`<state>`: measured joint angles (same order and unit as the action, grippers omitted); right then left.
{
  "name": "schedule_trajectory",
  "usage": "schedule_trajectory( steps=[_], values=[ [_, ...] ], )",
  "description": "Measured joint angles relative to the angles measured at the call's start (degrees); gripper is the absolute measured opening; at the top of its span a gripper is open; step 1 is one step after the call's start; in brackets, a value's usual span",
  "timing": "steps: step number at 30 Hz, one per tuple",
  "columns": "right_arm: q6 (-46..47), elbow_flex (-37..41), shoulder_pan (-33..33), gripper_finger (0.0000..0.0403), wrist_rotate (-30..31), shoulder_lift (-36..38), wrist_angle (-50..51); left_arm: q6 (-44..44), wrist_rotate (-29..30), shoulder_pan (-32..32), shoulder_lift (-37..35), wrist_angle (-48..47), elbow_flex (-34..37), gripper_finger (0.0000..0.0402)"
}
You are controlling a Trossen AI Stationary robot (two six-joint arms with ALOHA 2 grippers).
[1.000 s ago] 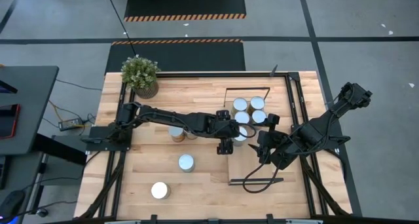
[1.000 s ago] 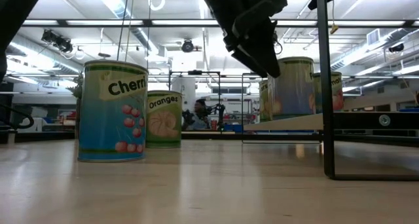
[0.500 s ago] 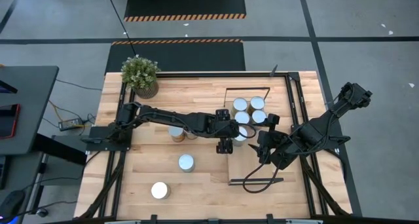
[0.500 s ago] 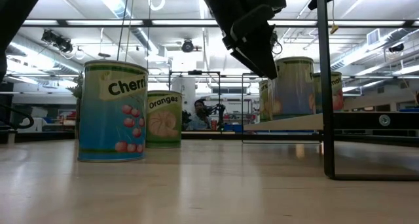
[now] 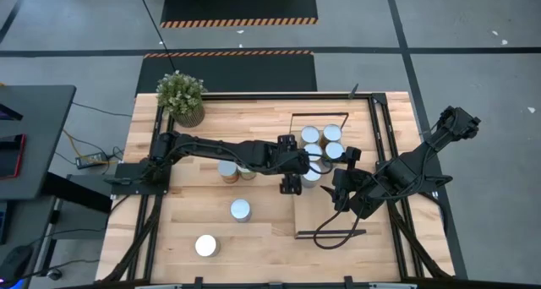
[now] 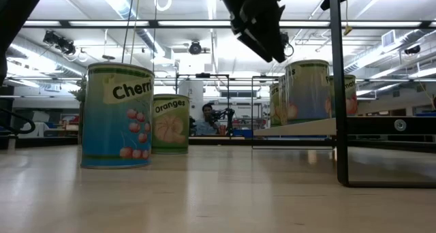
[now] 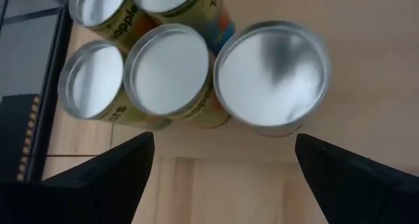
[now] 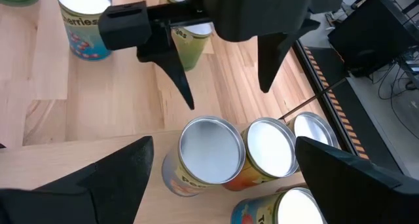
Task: Pick and place cans onto a shelf
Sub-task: Put the canned peaches on the shelf
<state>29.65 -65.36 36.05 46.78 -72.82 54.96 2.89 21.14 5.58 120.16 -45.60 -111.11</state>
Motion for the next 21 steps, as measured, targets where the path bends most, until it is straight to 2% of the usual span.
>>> schedule_trajectory(
  steps=[7,14,17,21],
  values=[
    [0.1,0.0,0.0,0.0379,0.0,0.0,0.0,0.9,0.3,0.4,-0.9,-6.1,-2.0,0.0377],
    [0.7,0.2,1.3,0.0379,-0.3,-0.1,0.3,-0.6,-1.3,1.4,-2.2,-20.8,-4.1,0.0377],
    [1.3,1.7,2.1,0.0379,0.7,-0.1,0.1,-1.8,0.0,2.1,-3.0,-24.3,-2.1,0.0376],
    [3.2,4.3,2.2,0.0379,1.6,-0.1,-0.5,-2.6,0.4,2.7,-6.1,-22.3,4.8,0.0366]
  ],
)
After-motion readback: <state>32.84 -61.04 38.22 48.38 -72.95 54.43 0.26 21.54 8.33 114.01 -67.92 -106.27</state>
